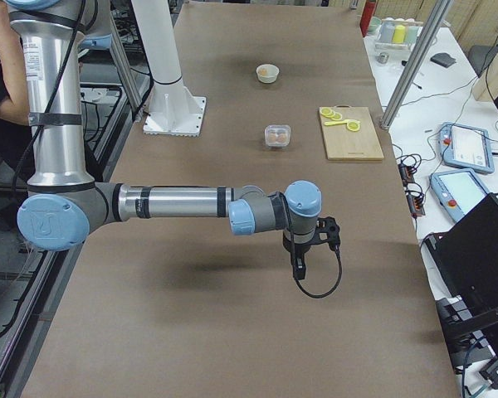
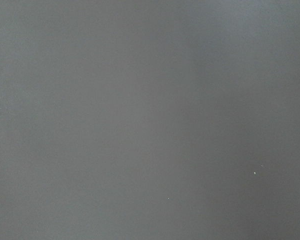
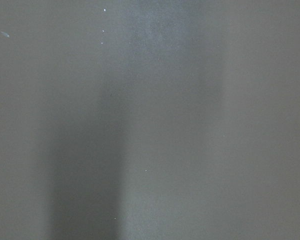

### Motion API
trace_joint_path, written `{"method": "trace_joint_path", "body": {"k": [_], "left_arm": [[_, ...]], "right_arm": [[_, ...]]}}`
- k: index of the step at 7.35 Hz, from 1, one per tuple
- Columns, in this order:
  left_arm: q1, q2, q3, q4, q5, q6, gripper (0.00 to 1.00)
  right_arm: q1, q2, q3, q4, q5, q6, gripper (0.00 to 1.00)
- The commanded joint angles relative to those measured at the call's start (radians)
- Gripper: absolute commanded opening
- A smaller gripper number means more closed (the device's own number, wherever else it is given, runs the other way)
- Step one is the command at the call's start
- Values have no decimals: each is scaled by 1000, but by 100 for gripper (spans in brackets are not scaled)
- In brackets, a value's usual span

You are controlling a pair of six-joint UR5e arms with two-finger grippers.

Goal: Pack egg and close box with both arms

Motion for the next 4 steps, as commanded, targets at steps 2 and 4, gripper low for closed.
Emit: {"method": "trace_joint_path", "body": {"k": [2, 4], "left_arm": [[2, -3, -37, -8, 18, -14, 100], [12, 6, -141, -5, 20, -15, 100]], "right_arm": [[0, -2, 1, 1, 3, 0, 100], [0, -5, -2, 1, -1, 2, 100]]}}
